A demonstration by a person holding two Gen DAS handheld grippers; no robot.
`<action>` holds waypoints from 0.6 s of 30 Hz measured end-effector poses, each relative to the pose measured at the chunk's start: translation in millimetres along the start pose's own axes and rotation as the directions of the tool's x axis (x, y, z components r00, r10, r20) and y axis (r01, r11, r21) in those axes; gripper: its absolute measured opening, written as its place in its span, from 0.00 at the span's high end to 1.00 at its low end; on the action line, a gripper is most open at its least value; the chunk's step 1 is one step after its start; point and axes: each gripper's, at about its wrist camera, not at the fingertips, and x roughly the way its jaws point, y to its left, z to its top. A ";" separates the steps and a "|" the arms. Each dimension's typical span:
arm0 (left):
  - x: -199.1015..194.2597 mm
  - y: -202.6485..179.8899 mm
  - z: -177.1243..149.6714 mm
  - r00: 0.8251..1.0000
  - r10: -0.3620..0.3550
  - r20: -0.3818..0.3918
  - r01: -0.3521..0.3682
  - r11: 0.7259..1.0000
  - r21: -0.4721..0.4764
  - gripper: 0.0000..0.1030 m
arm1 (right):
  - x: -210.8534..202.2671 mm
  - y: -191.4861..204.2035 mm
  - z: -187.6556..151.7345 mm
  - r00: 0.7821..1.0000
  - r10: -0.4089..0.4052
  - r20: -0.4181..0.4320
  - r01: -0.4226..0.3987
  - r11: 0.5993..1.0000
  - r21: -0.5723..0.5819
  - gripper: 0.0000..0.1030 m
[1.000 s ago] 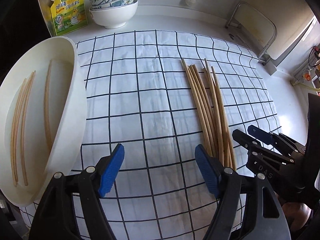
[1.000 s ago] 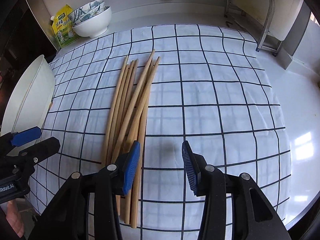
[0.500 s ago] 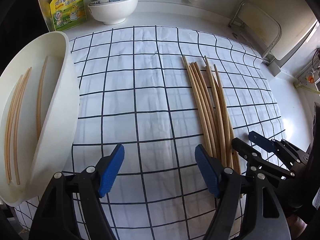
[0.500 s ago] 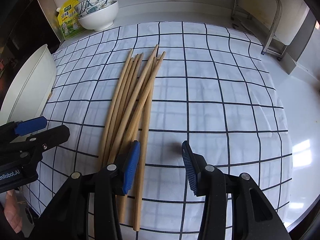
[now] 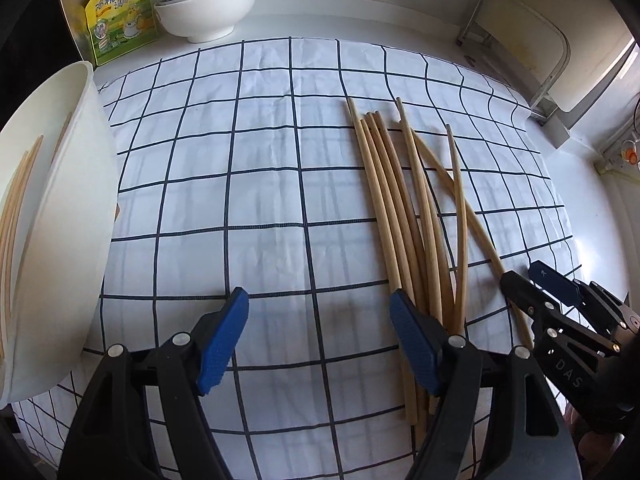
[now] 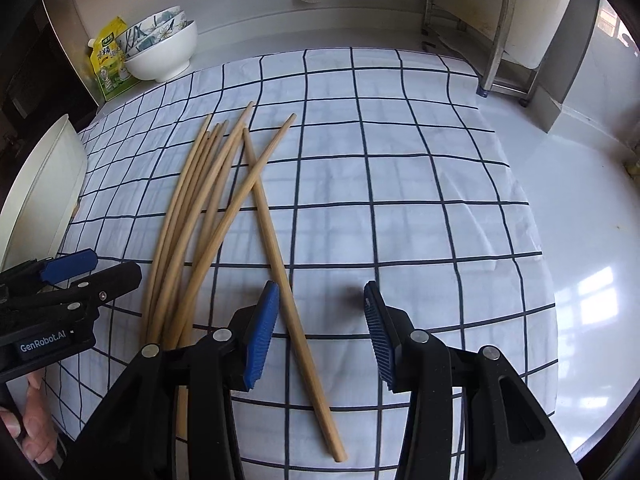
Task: Organize utensils
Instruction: 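Position both open tools over the chopstick row to pick the next chopsticks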
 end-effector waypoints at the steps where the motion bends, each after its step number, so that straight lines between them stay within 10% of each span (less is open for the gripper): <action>1: 0.8 -0.7 0.3 1.000 0.003 0.000 -0.003 1.000 0.001 0.30 | -0.3 -2.5 -0.1 1.000 -0.006 0.002 0.006 1.000 0.006 0.59; 18: 7.7 -4.3 2.9 0.997 0.071 0.018 -0.072 0.997 0.038 0.25 | -0.8 1.4 8.2 1.000 0.023 0.014 -0.023 1.000 -0.019 0.57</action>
